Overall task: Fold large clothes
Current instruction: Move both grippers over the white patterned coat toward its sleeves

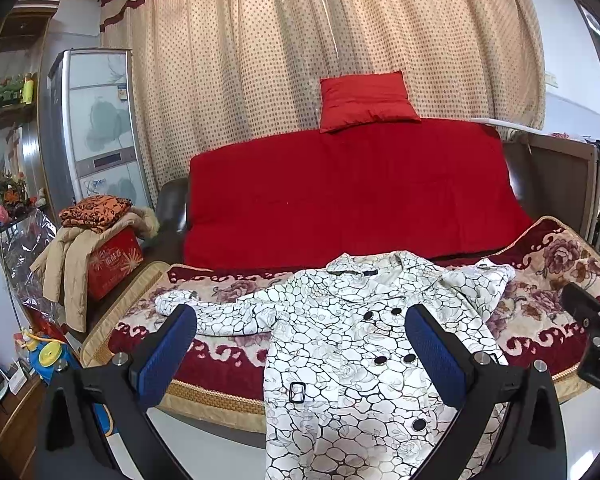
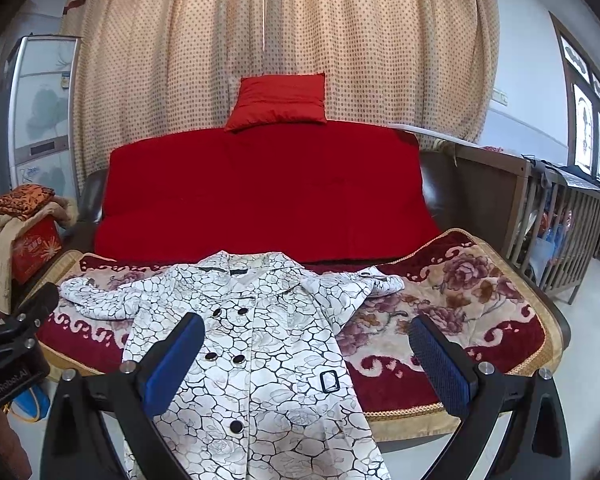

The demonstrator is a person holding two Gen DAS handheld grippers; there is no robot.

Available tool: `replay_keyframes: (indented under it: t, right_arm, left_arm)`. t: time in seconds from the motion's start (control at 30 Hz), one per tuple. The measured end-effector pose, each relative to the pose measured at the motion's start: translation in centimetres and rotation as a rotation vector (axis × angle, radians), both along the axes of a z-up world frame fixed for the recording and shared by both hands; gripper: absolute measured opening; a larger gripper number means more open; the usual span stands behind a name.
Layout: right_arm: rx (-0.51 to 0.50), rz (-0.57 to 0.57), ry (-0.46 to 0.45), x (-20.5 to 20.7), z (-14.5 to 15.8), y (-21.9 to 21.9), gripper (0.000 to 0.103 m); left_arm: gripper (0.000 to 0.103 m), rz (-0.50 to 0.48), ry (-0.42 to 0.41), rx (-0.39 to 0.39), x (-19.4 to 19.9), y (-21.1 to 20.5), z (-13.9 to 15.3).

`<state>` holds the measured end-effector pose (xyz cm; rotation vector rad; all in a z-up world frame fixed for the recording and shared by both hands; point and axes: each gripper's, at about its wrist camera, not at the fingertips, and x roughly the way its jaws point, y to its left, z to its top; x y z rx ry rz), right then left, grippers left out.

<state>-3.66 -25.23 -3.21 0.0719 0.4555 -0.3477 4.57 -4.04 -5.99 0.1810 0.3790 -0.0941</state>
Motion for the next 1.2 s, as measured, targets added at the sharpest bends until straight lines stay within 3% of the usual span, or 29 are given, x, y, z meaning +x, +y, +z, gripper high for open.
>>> replay_keyframes:
  t: [0.53, 1.2]
  right_arm:
    - [0.017, -0.022, 0.065, 3.8, -2.1, -2.5, 0.103]
    - [0.022, -0.045, 0.137, 12.3, -5.2, -6.6, 0.103]
  left_arm:
    - [0.103, 0.04, 0.064, 0.019, 5.0, -1.4, -2.3]
    - [0.103, 0.084, 0.195, 0.052, 14.4, -4.0, -6.6]
